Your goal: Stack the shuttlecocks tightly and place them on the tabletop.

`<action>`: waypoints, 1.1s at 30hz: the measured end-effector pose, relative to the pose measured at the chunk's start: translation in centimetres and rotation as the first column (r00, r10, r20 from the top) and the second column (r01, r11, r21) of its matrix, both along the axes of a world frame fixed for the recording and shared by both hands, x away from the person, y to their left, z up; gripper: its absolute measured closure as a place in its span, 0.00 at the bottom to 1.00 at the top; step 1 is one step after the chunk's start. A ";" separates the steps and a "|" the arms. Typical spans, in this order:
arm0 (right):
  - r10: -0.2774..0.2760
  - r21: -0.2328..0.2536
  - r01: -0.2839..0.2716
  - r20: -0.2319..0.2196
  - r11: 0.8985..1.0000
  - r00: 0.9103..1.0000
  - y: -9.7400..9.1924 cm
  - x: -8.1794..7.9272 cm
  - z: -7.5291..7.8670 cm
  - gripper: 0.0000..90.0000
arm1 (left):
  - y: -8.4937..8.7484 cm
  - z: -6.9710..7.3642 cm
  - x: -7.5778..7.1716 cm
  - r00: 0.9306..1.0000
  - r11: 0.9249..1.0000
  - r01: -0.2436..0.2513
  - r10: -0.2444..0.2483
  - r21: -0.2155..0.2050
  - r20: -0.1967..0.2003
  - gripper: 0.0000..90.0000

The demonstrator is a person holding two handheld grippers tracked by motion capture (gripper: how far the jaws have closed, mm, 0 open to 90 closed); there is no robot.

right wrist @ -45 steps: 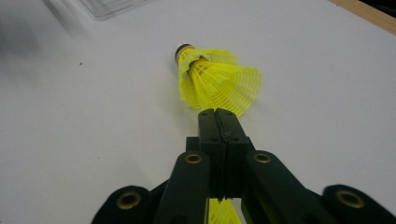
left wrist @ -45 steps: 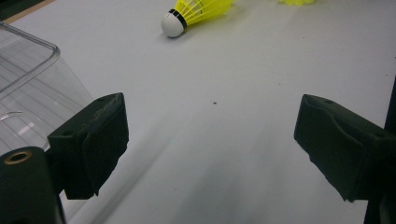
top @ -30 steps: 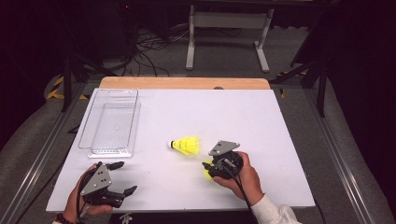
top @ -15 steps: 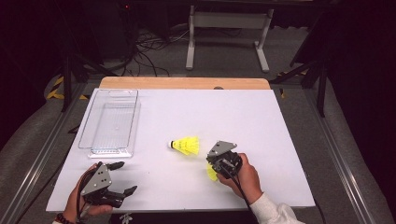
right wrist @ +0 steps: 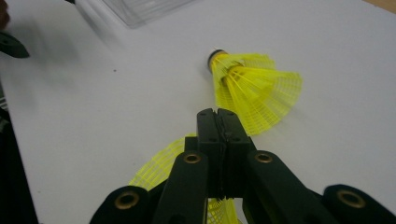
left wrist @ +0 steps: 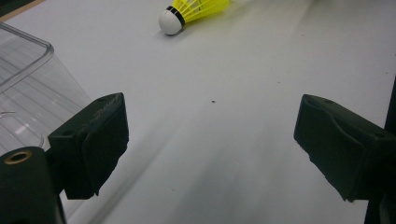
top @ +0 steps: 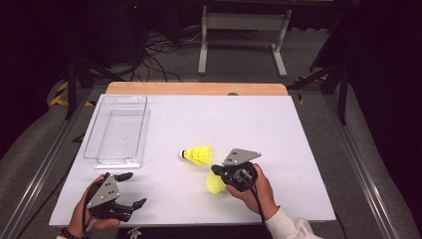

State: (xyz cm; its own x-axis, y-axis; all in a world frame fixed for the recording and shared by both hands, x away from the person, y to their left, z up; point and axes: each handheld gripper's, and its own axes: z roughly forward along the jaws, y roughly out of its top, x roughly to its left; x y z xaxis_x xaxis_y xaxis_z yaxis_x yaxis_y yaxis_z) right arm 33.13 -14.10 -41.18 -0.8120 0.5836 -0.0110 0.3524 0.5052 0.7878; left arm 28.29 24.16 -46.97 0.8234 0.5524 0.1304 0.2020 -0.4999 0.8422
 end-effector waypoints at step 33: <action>0.058 0.073 -0.053 -0.066 0.996 0.996 1.4 1.1 -1.3 0.99 | -0.1 0.0 0.0 1.000 1.000 0.002 -0.002 0.004 0.001 0.12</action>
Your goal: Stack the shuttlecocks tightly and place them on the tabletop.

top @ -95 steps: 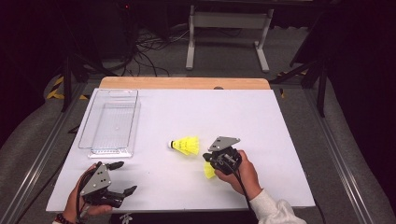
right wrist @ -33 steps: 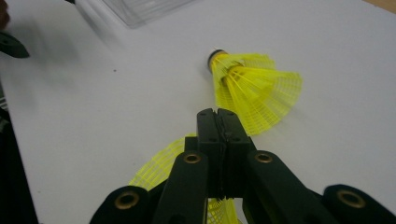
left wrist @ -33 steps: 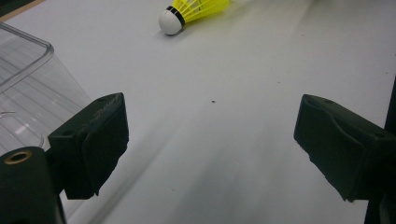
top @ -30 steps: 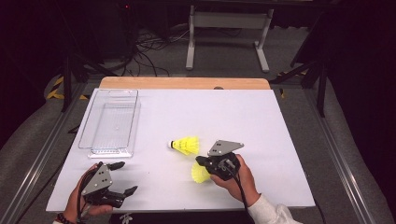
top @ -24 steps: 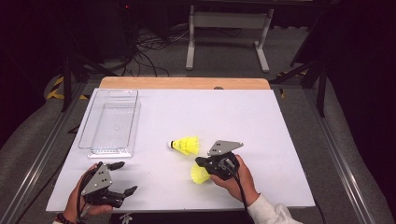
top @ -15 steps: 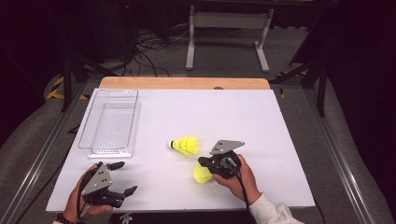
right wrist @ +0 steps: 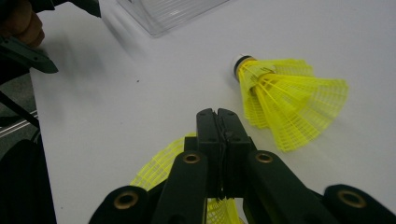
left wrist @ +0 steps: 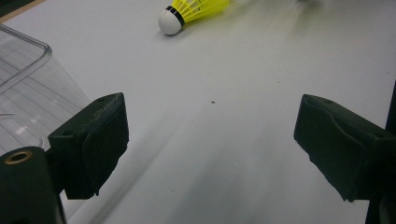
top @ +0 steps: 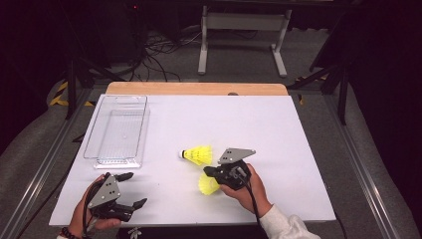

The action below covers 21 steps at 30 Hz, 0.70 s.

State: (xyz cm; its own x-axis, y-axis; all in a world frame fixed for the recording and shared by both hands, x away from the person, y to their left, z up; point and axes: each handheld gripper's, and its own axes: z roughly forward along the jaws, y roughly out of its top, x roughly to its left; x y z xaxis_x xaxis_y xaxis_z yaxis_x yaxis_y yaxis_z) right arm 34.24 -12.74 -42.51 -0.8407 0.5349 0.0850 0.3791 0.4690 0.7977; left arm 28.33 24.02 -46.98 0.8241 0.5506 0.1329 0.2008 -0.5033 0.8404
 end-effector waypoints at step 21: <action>0.020 0.030 -0.020 0.000 0.999 1.000 -0.3 -0.3 -0.4 0.91 | 0.0 0.0 0.0 1.000 1.000 0.006 -0.006 0.000 0.000 0.12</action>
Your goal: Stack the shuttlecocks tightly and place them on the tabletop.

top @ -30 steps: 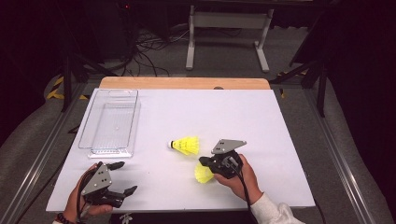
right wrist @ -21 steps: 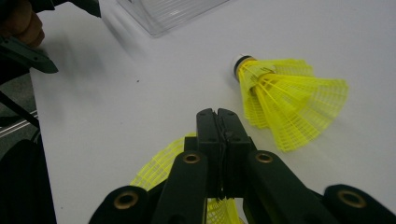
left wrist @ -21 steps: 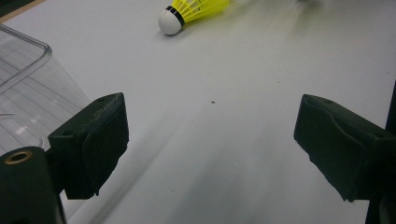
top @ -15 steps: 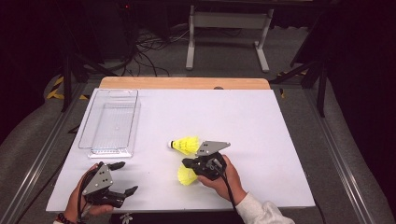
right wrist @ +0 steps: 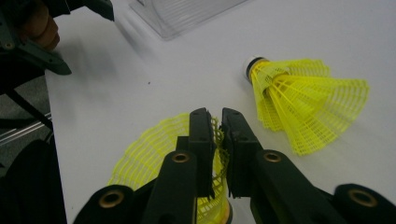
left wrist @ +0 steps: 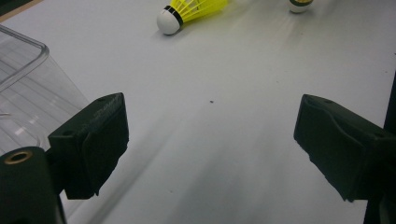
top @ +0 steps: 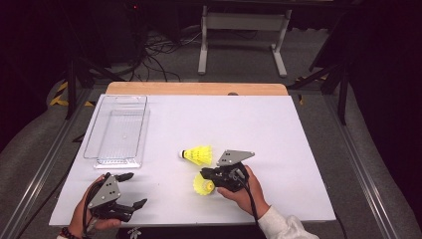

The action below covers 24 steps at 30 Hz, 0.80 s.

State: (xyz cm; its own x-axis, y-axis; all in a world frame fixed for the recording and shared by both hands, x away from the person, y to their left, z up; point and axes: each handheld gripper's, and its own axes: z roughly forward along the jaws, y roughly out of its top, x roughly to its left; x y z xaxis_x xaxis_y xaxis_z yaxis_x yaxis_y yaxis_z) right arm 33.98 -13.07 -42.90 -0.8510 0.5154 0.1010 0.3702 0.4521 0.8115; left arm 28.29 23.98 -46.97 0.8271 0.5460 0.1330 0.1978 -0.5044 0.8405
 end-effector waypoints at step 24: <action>-0.011 -0.187 -0.008 -0.102 0.982 0.995 -7.5 1.7 -2.5 0.77 | -0.3 -0.1 0.1 1.000 1.000 0.003 -0.003 0.013 -0.005 0.12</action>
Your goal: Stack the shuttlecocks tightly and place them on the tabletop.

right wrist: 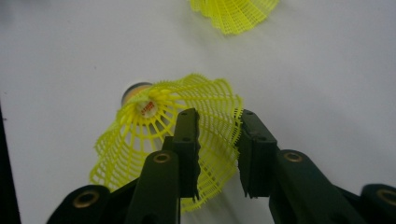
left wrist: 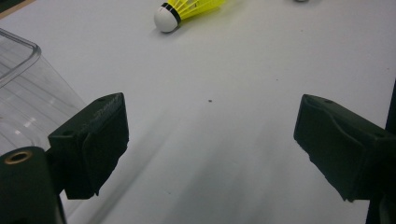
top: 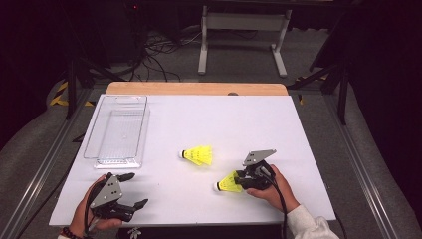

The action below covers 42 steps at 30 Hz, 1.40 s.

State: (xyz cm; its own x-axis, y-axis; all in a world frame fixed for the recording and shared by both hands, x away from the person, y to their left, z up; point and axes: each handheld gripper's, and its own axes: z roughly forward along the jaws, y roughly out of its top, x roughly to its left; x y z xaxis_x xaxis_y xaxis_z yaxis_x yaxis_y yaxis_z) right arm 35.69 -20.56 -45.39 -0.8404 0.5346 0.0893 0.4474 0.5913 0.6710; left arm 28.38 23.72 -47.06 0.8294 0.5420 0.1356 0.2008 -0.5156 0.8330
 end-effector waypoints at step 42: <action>-0.059 0.035 0.054 0.157 0.998 0.986 -3.3 -6.8 0.7 0.29 | -0.1 0.1 -0.1 1.000 1.000 -0.001 0.001 0.009 0.010 0.12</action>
